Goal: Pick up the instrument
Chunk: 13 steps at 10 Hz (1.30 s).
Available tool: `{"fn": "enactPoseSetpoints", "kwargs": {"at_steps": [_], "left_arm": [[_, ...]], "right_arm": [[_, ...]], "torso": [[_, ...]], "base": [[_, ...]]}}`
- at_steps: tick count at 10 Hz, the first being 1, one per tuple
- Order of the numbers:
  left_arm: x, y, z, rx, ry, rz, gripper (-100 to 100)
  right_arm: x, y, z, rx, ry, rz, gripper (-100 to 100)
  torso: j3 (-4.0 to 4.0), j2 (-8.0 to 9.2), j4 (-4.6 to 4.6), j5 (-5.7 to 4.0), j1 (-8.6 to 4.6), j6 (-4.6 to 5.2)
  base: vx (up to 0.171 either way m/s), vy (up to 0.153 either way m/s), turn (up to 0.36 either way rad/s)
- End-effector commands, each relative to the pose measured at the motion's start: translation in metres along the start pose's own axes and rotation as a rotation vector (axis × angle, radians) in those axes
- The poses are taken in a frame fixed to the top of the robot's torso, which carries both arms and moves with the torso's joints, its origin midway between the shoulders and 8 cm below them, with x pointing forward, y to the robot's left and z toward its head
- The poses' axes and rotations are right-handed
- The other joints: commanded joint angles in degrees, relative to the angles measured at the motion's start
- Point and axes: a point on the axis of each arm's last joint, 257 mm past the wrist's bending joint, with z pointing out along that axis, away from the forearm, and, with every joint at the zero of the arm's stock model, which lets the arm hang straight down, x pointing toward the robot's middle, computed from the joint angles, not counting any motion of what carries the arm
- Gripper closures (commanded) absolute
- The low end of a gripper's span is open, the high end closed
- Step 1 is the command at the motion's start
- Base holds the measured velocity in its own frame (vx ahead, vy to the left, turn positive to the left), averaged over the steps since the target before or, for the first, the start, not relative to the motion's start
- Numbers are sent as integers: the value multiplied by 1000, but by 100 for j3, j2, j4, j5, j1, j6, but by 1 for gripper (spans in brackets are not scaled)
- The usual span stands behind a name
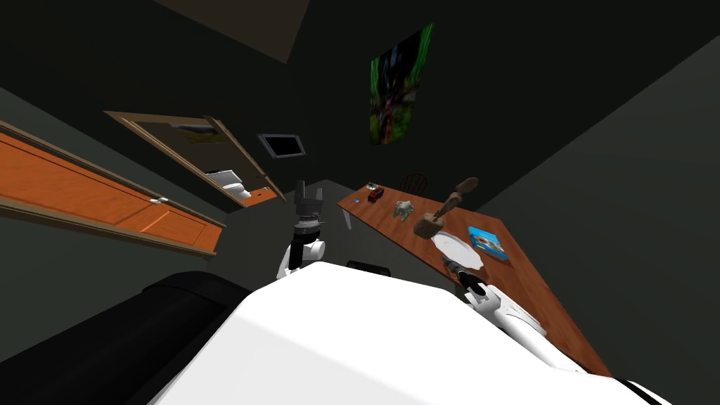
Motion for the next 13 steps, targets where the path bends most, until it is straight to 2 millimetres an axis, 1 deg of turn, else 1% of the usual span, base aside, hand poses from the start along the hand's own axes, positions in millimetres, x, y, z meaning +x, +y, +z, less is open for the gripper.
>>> {"fn": "enactPoseSetpoints", "kwargs": {"at_steps": [1, 2, 4, 5, 6, 8, 9, 10, 11, 12, 13], "left_arm": [[0, 0, 0, 0, 0, 0, 0], [0, 0, 0, 0, 0, 0, 0], [0, 0, 0, 0, 0, 0, 0], [0, 0, 0, 0, 0, 0, 0], [0, 0, 0, 0, 0, 0, 0], [0, 0, 0, 0, 0, 0, 0], [0, 0, 0, 0, 0, 0, 0], [0, 0, 0, 0, 0, 0, 0], [0, 0, 0, 0, 0, 0, 0], [0, 0, 0, 0, 0, 0, 0], [0, 0, 0, 0, 0, 0, 0]], "right_arm": [[2, -11, 1, 26, 10, 4, -100], [-11, 6, 9, -7, -10, 9, -100], [0, -15, 6, 38, 12, 12, -100], [-16, 6, 14, -2, -12, 17, -100], [-20, 10, 15, -7, -18, 17, -100], [-9, -9, 12, 30, 3, 19, -100], [-24, 10, 20, -2, -19, 25, -100], [-23, 8, 19, 3, -17, 26, -100], [-19, 1, 18, 17, -9, 27, -100], [-12, -11, 15, 41, 5, 28, -100], [-9, -16, 14, 51, 10, 29, -100]], "torso": [[0, 0, 0, 0, 0, 0], [1, 1, 0, 0, -1, 5], [0, 0, 0, 1, 1, 4], [-3, -6, -2, 0, -2, 5], [-2, -5, -1, 0, -2, 1], [-4, -8, -2, 0, -3, 5], [-7, -13, -3, -1, -3, 5], [-5, -9, -2, 0, 0, 1], [-2, -5, 0, 1, 1, 1], [-4, -8, -1, 0, 0, 2], [-6, -13, -2, 0, -2, 3]], "base": [[-51, 6, 38], [-51, 13, 63], [-32, 8, 16], [-37, 0, 56], [-40, 3, 49], [-10, 3, -4], [-28, 8, 66], [-41, 8, 47], [-24, 3, -3], [-5, -1, -6], [0, 0, 0]]}}
